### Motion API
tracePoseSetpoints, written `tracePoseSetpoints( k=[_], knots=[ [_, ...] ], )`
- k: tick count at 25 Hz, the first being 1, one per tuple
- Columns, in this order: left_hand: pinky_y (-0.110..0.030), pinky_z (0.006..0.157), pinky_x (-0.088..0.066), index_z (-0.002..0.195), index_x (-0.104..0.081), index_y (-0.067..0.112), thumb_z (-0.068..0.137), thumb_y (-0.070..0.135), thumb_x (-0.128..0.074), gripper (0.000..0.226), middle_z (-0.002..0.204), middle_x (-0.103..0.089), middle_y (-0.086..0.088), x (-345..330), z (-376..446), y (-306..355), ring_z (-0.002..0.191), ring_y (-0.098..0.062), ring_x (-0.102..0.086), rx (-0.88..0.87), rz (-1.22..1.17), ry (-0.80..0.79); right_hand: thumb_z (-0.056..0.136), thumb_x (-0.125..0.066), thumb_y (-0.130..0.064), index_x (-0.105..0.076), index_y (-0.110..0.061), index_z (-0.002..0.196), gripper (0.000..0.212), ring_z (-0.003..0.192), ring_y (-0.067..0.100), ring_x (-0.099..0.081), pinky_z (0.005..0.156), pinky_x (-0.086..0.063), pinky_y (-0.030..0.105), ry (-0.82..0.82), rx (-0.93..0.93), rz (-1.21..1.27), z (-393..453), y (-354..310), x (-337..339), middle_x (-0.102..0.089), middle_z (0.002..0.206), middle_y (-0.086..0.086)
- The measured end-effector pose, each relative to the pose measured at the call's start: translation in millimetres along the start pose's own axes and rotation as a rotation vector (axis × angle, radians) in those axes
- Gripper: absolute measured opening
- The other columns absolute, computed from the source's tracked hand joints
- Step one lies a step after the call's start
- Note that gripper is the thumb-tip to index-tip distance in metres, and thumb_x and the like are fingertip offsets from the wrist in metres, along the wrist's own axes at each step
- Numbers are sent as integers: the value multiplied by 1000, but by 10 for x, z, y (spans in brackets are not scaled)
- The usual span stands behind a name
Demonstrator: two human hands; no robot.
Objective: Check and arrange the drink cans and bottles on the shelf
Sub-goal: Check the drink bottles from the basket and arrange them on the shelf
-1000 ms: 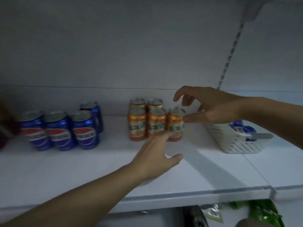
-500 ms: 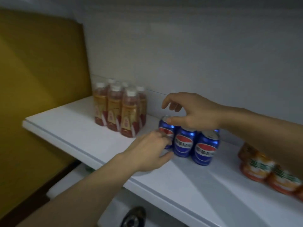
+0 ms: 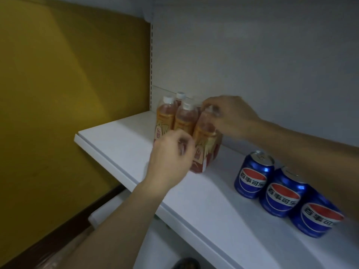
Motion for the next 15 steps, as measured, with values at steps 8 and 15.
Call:
tracePoseSetpoints(
  k=[8, 15],
  knots=[
    [-53, 93, -56, 114, -72, 22, 98, 62, -38, 55, 110, -76, -7, -234, -153, 937, 102, -27, -73, 660, -1110, -381, 111, -37, -15, -66, -20, 113, 30, 75, -16, -57, 65, -39, 3, 341, 144, 314, -891, -40, 1361, -61, 96, -16],
    [-45, 86, -58, 119, -71, 25, 96, 60, -41, 51, 113, -76, -8, -988, -601, 1947, 98, -26, -74, 583, -1254, -580, 108, -47, -32, -72, -30, 103, 25, 101, 10, -73, 87, -58, 31, 490, -192, 629, -1704, 535, 1661, -74, 108, -5]
  ],
)
Point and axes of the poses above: each hand's wrist, its own z-axis towards the middle knuckle, its own x-axis out of the back of the hand, y = z × x, the point moved 2 cm from there along z, towards the middle knuckle
